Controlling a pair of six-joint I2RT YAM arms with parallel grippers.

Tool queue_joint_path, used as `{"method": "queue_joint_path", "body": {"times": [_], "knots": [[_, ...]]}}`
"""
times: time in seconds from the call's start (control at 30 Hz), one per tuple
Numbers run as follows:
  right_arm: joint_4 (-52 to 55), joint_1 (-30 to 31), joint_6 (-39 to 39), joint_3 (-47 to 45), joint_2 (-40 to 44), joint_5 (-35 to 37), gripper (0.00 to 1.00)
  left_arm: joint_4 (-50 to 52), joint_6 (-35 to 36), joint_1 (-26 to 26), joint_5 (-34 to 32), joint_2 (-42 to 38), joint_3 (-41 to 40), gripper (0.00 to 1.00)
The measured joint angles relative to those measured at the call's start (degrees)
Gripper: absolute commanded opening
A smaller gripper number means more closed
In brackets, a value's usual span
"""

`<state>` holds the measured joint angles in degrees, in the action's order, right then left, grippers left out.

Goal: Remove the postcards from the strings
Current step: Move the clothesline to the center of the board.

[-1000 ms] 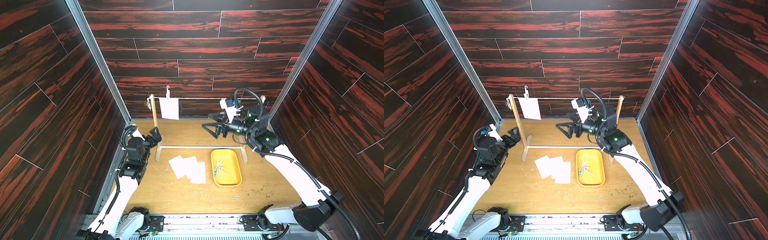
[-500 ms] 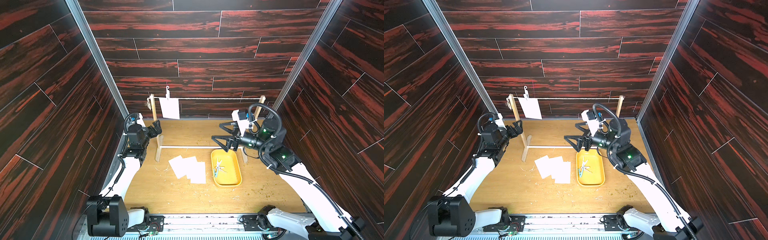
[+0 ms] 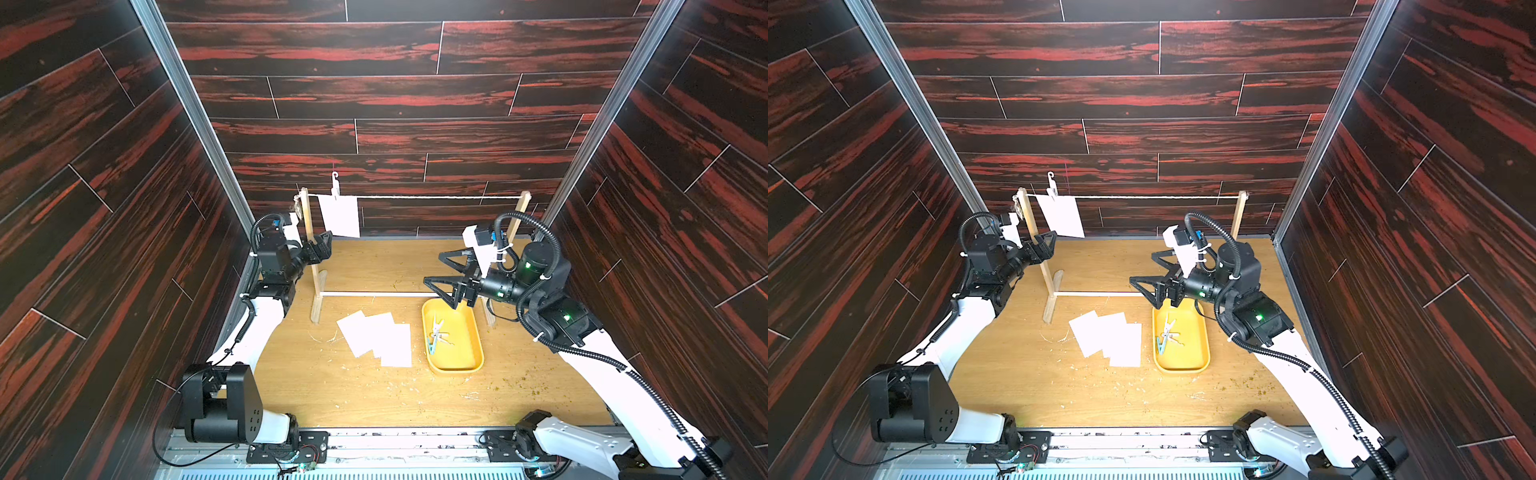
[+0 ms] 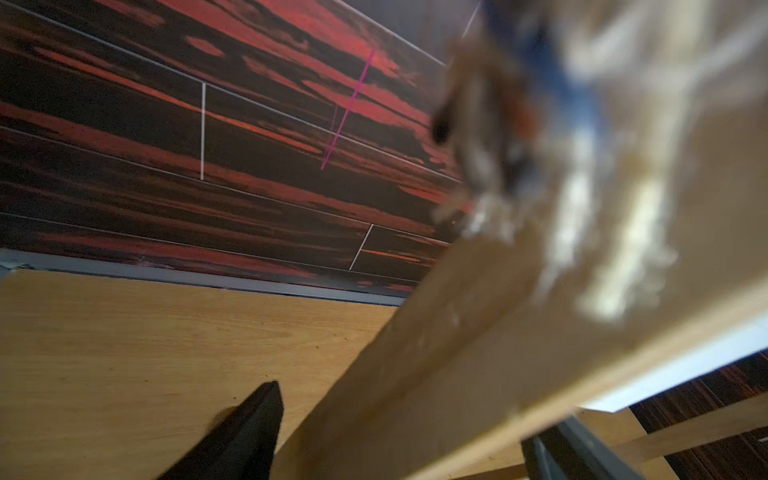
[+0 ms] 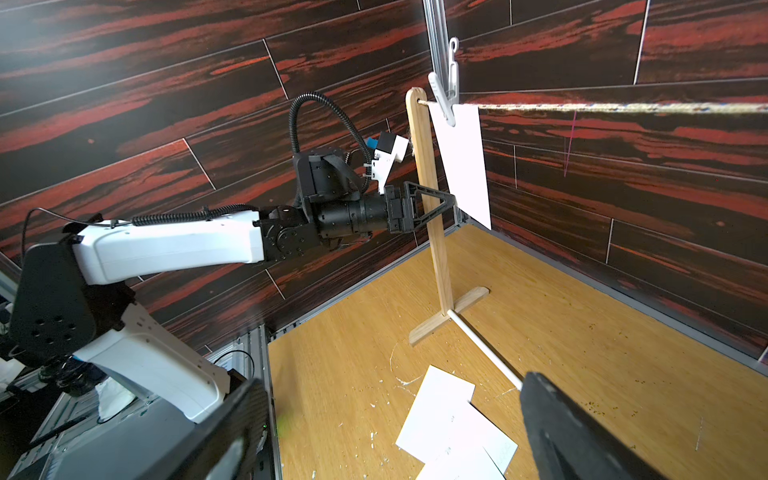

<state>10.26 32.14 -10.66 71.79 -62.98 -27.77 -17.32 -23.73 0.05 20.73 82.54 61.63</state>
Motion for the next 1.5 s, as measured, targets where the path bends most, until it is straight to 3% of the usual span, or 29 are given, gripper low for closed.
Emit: {"method": "queue_joint_path", "body": {"times": [0.37,1.0,1.17,1.5], "knots": [[-0.3,0.0,-0.5,-1.0,0.0,0.1,0.99,-2.5,-2.5,-3.8,3.0,0.7,0.0,0.85],[-0.3,0.0,-0.4,-1.0,-0.5,0.7,0.99,-5.8,-5.3,-10.1,2.9,0.6,-0.9,0.88],[0.4,0.0,-0.1,3.6,-2.9,1.3,0.99,-5.4,-6.3,-10.1,1.2,-2.2,-3.9,0.96],[3.1,0.0,1.7,20.9,-12.8,1.7,0.99,-7.3,-11.0,-10.3,-2.3,-16.2,-14.5,1.00]]}}
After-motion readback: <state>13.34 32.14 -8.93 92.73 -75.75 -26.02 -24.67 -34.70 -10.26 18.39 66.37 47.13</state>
